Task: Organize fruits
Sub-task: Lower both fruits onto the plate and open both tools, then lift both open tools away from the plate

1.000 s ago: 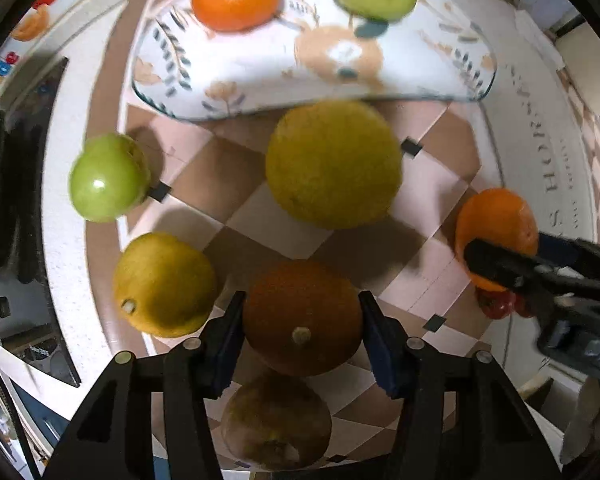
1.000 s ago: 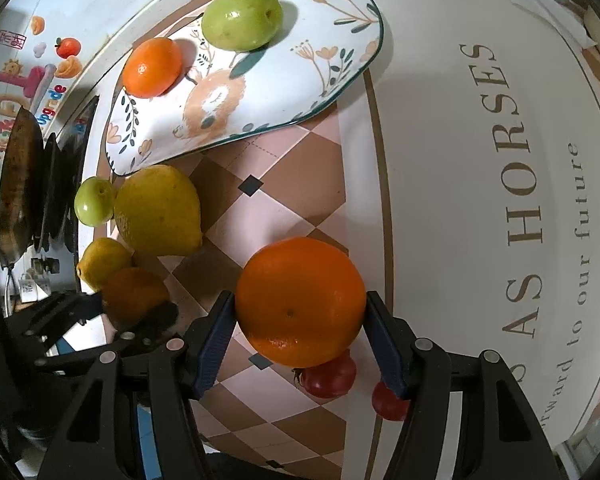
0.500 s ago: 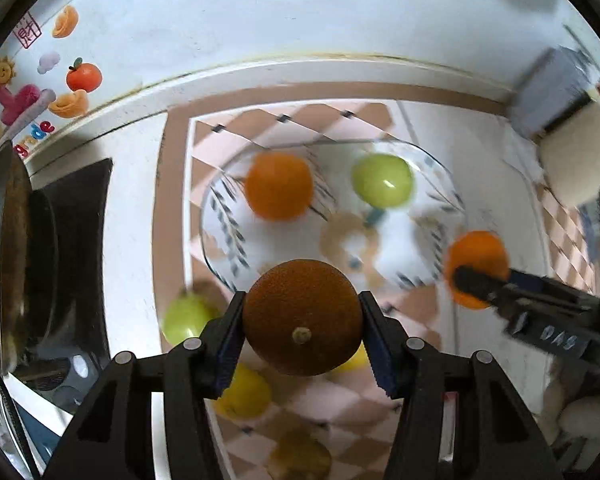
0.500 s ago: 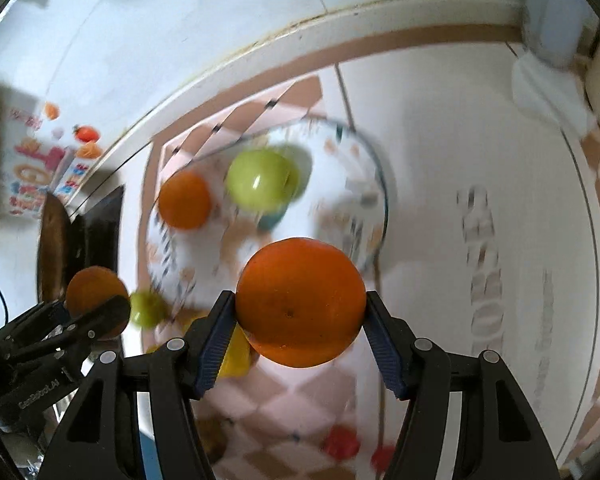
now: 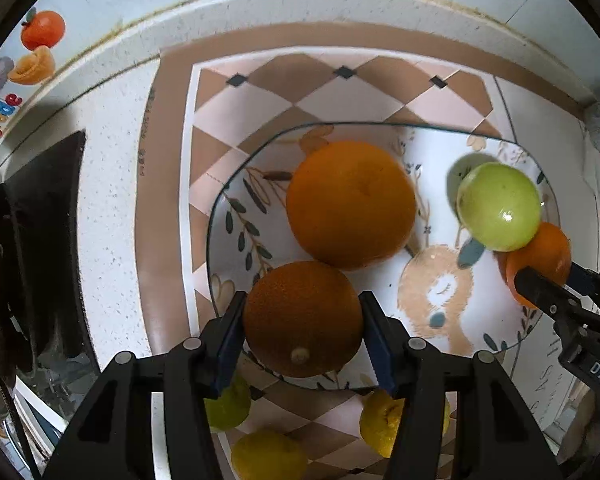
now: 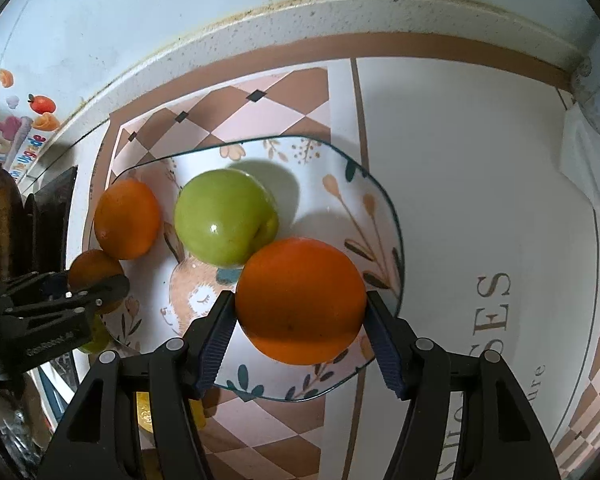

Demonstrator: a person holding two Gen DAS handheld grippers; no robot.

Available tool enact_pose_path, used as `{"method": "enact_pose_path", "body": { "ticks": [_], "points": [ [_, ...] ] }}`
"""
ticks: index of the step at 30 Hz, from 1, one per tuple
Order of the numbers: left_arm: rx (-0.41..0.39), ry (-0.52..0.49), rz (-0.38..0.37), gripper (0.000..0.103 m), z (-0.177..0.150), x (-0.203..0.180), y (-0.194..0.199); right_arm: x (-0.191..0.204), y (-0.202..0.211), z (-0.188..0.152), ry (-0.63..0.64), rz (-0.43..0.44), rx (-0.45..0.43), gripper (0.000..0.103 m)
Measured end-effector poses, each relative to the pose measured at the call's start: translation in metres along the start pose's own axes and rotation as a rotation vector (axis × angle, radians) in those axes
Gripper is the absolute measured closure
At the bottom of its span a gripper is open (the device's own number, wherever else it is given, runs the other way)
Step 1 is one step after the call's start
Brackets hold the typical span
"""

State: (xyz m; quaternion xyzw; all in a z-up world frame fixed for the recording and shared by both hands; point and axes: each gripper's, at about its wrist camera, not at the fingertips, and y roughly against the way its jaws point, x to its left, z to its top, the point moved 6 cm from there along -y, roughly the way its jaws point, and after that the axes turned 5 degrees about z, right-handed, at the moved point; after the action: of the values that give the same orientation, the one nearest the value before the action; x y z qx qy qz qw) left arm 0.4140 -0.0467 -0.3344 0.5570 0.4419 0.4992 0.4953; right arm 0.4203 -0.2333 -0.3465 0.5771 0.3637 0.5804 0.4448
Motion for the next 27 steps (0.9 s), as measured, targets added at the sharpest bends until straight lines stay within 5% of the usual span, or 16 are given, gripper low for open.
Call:
{"method": "enact_pose_path", "body": {
  "ticks": [4, 7, 9, 11, 27],
  "points": [
    [0.01, 0.026, -0.011, 0.049, -0.004, 0.006, -0.006, 0.002, 0.007, 0.0, -0.02, 0.007, -0.001, 0.017],
    [0.002, 0.048, -0.015, 0.044, -0.006, 0.008, -0.003, 0.003, 0.016, -0.001, -0.023, -0.005, -0.012, 0.014],
    [-0.006, 0.059, -0.014, 0.023, -0.008, 0.011, 0.0, 0.003, 0.022, -0.003, -0.027, -0.011, -0.011, 0.009],
    [-0.022, 0.069, -0.006, 0.013, -0.011, 0.015, 0.004, 0.005, 0.027, -0.007, -0.024, -0.023, -0.012, 0.009],
    [-0.241, 0.136, 0.037, 0.013, -0.074, 0.045, 0.092, 0.035, 0.095, -0.069, 0.022, -0.122, -0.124, 0.009]
  ]
}}
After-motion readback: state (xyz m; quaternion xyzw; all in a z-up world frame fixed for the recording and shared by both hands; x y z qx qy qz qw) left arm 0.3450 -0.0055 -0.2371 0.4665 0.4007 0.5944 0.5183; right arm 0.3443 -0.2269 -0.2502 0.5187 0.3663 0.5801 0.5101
